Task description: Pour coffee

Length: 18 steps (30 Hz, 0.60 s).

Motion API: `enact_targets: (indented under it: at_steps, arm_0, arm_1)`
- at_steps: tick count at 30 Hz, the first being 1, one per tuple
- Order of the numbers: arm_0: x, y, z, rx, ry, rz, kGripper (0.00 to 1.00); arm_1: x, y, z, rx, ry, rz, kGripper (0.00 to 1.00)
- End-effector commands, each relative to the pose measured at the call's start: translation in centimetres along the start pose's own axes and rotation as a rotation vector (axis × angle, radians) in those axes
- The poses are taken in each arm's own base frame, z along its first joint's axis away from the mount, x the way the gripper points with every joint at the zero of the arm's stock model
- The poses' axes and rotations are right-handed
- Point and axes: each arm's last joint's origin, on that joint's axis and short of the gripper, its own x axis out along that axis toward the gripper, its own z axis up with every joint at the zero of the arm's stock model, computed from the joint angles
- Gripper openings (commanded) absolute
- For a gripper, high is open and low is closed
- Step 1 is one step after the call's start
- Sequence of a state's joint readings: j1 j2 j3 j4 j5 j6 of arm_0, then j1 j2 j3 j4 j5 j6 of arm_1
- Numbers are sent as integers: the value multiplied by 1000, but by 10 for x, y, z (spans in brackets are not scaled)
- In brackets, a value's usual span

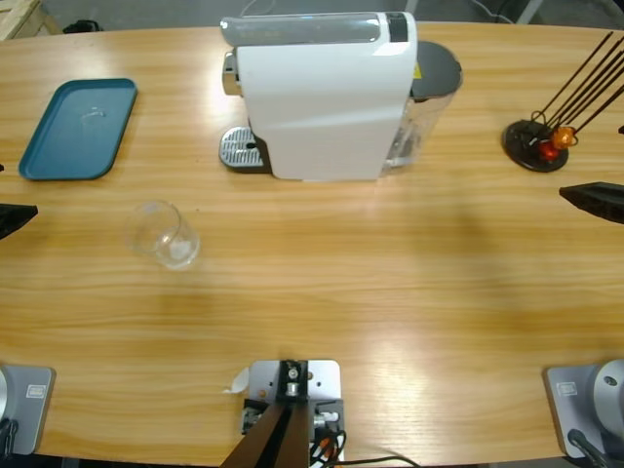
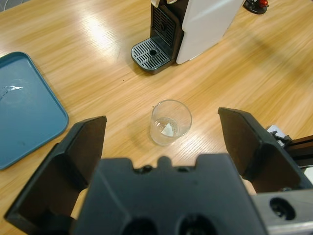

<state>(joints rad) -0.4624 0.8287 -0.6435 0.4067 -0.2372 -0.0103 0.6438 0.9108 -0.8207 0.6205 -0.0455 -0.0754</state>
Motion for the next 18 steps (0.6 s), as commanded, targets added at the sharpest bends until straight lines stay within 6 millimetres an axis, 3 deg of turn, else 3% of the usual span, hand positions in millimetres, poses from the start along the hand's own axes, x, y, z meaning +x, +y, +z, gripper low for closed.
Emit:
enact_targets:
  at_steps: [1,10,14,17,18]
  arm_0:
    - [3,0,-12,0,13,-6,991]
    - [7,1,-3,-55,4,-11,970]
    - [22,3,41,-154,-8,-33,826]
    - [52,8,71,-197,12,-65,838]
    - [63,10,83,-212,2,-70,934]
  arm_1:
    - [6,0,-9,16,37,-12,1000]
    - [6,0,-9,17,35,-12,1000]
    - [6,0,-9,18,34,-11,1000]
    - [7,0,-9,18,38,-11,1000]
    - [7,0,-9,19,38,-12,1000]
